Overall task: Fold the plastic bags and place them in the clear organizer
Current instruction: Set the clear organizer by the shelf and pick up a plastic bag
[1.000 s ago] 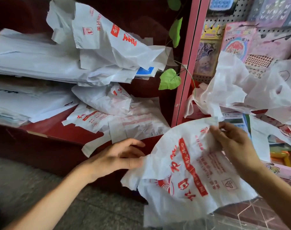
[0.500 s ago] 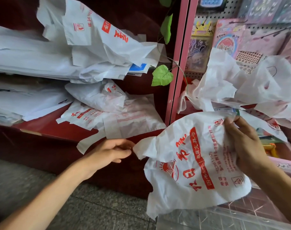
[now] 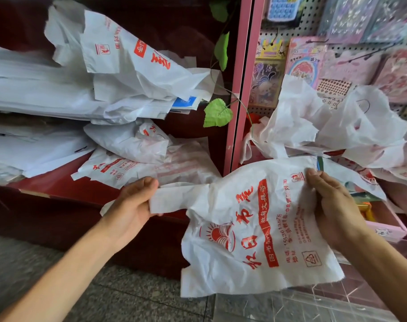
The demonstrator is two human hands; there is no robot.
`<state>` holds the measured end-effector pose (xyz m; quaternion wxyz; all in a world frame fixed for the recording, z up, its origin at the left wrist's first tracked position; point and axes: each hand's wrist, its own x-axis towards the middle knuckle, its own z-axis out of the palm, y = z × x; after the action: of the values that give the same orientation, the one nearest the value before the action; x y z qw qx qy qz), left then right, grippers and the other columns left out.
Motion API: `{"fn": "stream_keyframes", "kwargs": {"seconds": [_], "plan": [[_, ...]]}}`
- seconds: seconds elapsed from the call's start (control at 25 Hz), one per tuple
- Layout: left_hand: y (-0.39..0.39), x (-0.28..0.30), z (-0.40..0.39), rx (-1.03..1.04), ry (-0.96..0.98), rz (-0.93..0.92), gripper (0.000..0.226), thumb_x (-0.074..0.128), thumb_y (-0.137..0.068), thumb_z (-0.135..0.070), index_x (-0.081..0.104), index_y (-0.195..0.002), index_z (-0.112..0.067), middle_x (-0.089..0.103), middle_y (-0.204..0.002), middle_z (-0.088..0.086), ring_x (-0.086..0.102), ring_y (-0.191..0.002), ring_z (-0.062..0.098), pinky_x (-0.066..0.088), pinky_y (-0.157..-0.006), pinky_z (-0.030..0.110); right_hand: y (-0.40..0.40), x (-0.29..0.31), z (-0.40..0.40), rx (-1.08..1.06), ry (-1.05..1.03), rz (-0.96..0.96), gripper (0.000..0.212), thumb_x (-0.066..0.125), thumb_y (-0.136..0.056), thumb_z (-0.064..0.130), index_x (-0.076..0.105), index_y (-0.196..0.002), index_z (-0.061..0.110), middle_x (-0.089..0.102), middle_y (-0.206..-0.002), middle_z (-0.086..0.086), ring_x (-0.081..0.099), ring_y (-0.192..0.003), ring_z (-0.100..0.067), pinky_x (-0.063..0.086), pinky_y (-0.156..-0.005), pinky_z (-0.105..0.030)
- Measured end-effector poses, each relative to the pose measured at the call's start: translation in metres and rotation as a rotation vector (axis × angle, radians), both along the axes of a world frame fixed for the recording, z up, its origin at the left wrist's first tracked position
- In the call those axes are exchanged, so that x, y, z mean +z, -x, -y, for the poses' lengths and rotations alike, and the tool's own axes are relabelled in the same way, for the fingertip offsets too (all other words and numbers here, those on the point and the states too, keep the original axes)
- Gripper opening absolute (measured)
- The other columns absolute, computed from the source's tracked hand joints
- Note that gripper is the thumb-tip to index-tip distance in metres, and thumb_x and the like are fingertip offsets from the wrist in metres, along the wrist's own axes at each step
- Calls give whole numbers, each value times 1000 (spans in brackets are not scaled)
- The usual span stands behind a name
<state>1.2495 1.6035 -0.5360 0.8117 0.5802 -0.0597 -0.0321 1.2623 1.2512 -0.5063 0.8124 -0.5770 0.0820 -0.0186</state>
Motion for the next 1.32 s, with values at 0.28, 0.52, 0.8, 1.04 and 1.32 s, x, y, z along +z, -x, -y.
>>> {"fn": "stream_keyframes", "kwargs": {"seconds": [0.28, 0.52, 0.8, 1.04, 1.32], "plan": [[13, 11, -9, -161, -116, 39, 47, 98, -42, -34, 63, -63, -11, 56, -65, 13, 56, -66, 22, 48, -64, 23, -4, 3, 17, -84, 131, 4, 19, 63, -92, 32, 69, -78, 20, 75, -89, -5, 73, -74, -20, 58, -74, -38], [17, 20, -14, -97, 32, 104, 44, 97, -41, -31, 56, -49, -17, 58, -80, 2, 63, -79, 16, 52, -66, 22, -2, 4, 25, -211, 226, 23, 22, 68, -86, 39, 70, -74, 22, 73, -84, -4, 68, -76, -24, 58, -79, -46], [6, 17, -23, 104, -226, 23, 54, 95, -39, -56, 64, -64, -20, 57, -68, -4, 57, -69, 6, 51, -57, 17, 5, 5, 24, -228, 484, 104, 25, 59, -95, 45, 66, -90, 22, 76, -89, 0, 73, -68, -24, 59, -69, -46], [-4, 10, -27, 304, -324, -86, 54, 91, -55, -48, 63, -91, -20, 67, -93, -2, 61, -85, 13, 54, -65, 25, 5, 18, 17, -105, 404, 64, 24, 51, -100, 37, 62, -95, 16, 76, -92, -4, 73, -70, -24, 60, -58, -34], [41, 28, 59, 143, -950, 656, 56, 71, -75, -57, 58, -122, -30, 58, -127, -15, 53, -121, 5, 39, -101, 15, 18, 31, -37, 8, -346, -34, 34, 38, -106, 18, 59, -81, 12, 63, -60, -3, 59, -48, -13, 51, -45, -23]]}}
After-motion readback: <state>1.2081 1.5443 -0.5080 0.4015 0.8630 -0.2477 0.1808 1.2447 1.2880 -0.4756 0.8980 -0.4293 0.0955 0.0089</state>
